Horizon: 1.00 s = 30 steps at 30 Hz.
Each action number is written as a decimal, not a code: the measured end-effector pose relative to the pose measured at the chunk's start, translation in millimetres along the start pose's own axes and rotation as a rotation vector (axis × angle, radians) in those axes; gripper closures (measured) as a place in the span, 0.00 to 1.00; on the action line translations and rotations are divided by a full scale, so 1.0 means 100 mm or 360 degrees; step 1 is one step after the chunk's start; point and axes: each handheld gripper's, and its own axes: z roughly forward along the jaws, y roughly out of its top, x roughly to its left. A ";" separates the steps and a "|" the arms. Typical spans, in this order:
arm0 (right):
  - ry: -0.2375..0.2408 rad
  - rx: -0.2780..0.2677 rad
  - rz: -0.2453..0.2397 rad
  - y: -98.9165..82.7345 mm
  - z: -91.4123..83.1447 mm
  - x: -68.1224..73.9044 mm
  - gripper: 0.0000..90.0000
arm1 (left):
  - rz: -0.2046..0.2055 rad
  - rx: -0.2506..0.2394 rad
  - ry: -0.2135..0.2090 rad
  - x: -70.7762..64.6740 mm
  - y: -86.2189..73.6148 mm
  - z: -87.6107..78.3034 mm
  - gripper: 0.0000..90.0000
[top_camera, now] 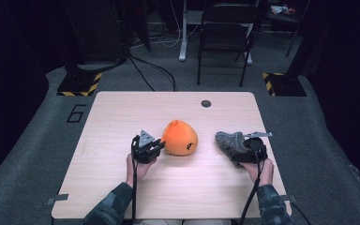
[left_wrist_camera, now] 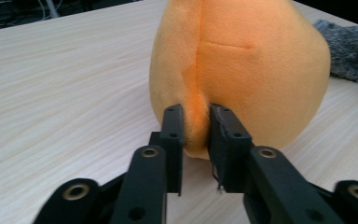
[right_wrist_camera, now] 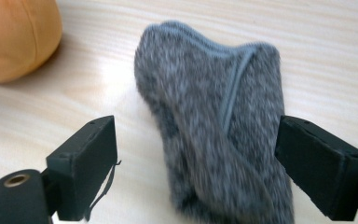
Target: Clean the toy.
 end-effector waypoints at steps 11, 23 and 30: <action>-0.0042 0.0021 0.0059 -0.49 -0.18 -0.18 0.10 | 0.0025 0.0069 0.0036 0.04 -0.02 -0.11 0.44; -0.0127 0.0018 0.0075 -0.71 -0.06 -0.29 0.07 | 0.0062 0.0231 0.0170 0.21 -0.32 -0.49 0.20; -0.0150 -0.0008 0.0096 -0.82 0.01 -0.36 0.07 | -0.0073 0.0360 0.0254 0.44 -0.62 -0.62 0.14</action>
